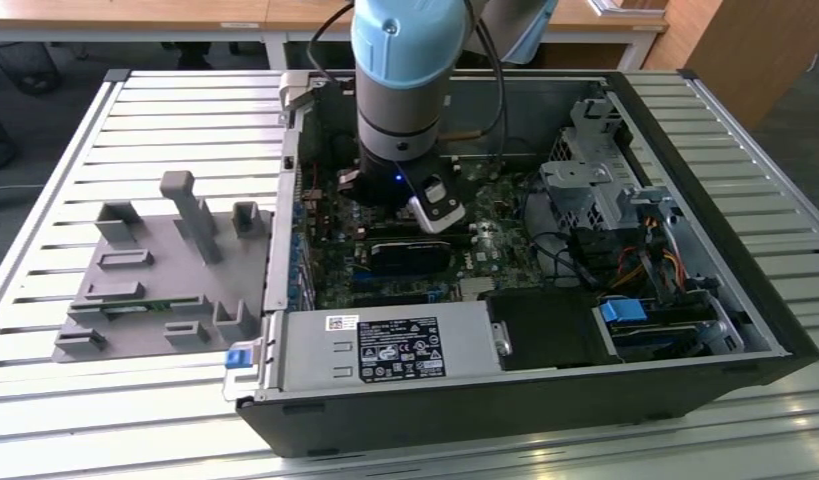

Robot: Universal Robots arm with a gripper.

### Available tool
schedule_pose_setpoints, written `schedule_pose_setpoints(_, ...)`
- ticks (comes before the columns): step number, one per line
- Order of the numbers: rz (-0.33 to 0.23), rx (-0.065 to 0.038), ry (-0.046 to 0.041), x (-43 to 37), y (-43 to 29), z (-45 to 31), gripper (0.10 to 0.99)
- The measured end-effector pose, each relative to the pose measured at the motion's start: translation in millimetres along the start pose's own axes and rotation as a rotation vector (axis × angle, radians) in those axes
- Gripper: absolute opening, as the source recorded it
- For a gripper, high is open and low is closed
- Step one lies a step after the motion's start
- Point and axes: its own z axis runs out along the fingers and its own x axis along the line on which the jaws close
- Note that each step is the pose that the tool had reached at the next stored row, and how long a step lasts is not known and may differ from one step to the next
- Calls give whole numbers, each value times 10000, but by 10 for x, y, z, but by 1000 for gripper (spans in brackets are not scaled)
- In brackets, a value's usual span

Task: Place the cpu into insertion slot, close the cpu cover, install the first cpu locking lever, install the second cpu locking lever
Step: 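Install the second cpu locking lever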

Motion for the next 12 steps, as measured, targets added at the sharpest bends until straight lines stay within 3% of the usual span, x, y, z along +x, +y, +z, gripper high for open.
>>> schedule_pose_setpoints(7, 0, -49, 2, 0, 27, -96, 106)
schedule_pose_setpoints(12, -1, -55, 1, 0, 29, -102, 106)
